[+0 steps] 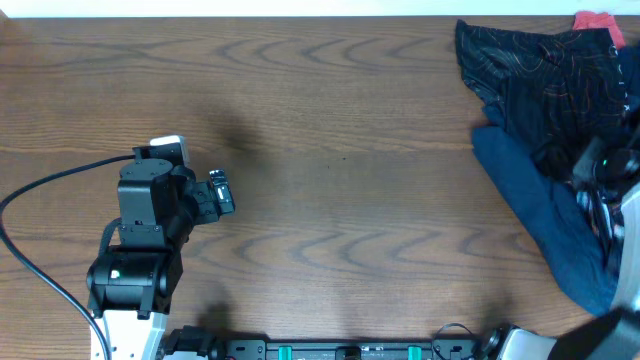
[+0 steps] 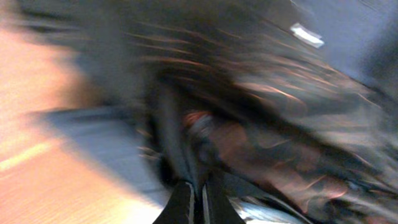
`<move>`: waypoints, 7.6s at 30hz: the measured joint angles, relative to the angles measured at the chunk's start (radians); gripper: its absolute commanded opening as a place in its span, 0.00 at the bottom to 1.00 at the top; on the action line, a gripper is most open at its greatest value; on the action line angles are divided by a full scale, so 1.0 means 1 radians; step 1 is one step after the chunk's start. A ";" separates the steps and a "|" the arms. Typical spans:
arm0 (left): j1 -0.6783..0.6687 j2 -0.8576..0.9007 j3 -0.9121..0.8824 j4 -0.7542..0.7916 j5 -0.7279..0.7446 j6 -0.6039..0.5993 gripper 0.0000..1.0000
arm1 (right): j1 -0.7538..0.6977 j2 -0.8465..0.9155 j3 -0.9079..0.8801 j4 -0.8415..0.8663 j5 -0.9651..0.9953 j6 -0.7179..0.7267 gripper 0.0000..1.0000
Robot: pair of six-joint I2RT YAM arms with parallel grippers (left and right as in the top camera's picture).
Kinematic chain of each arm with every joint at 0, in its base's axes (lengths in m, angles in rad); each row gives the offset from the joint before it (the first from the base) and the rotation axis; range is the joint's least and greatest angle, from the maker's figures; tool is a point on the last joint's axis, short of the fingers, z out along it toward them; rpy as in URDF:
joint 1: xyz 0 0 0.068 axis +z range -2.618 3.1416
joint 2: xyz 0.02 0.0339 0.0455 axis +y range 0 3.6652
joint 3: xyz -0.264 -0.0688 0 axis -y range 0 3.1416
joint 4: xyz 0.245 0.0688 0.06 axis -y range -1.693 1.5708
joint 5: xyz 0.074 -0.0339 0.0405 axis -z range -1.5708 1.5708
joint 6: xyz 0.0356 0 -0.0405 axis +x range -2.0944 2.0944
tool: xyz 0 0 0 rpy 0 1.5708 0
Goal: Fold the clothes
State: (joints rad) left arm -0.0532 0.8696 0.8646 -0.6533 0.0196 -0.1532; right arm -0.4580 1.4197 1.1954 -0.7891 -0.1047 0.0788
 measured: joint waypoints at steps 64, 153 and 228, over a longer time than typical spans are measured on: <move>0.022 0.818 0.273 0.317 0.083 -0.196 0.06 | 0.575 -0.164 0.002 -0.013 0.356 0.108 0.97; 0.272 0.818 0.423 -0.492 0.026 -0.286 0.06 | 0.814 0.435 0.002 0.381 -0.060 0.185 0.78; -0.013 0.817 0.034 -0.147 0.423 -0.048 0.88 | 0.546 0.077 0.183 -0.361 0.322 0.269 0.01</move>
State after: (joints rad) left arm -0.0662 1.6867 0.8989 -0.8001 0.4431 -0.2016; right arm 0.0879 1.4971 1.3788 -1.1500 0.2176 0.3473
